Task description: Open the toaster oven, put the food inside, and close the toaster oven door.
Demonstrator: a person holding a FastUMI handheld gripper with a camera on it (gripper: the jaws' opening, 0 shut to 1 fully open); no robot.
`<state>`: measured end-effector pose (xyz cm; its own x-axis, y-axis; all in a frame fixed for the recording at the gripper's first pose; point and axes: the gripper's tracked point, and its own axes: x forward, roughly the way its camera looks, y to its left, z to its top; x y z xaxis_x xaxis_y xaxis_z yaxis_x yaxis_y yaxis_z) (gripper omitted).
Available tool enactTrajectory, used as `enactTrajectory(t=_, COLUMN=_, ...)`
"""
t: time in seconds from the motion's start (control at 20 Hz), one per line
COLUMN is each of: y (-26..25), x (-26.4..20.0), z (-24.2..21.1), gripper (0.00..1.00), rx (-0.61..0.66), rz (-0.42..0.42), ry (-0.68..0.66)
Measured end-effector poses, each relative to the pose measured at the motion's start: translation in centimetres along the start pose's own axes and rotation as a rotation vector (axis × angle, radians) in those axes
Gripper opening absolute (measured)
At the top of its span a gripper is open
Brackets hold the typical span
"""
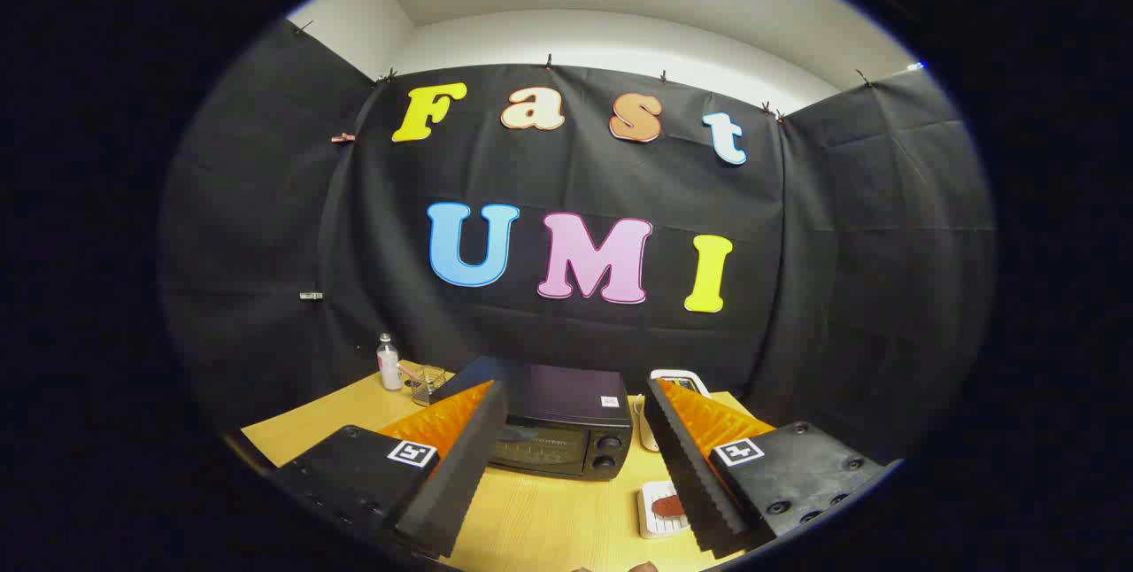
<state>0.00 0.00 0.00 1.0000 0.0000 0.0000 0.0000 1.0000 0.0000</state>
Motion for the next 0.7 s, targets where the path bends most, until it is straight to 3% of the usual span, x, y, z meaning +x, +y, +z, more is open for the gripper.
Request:
enactTrajectory(t=0.45, y=-1.5, x=2.6, z=-1.9, gripper=0.97, rx=0.008, rz=-0.026, ry=0.043)
enactTrajectory(t=0.7, y=-0.9, x=4.1, z=-3.9, gripper=0.97, rx=0.035, rz=0.006, ry=0.09)
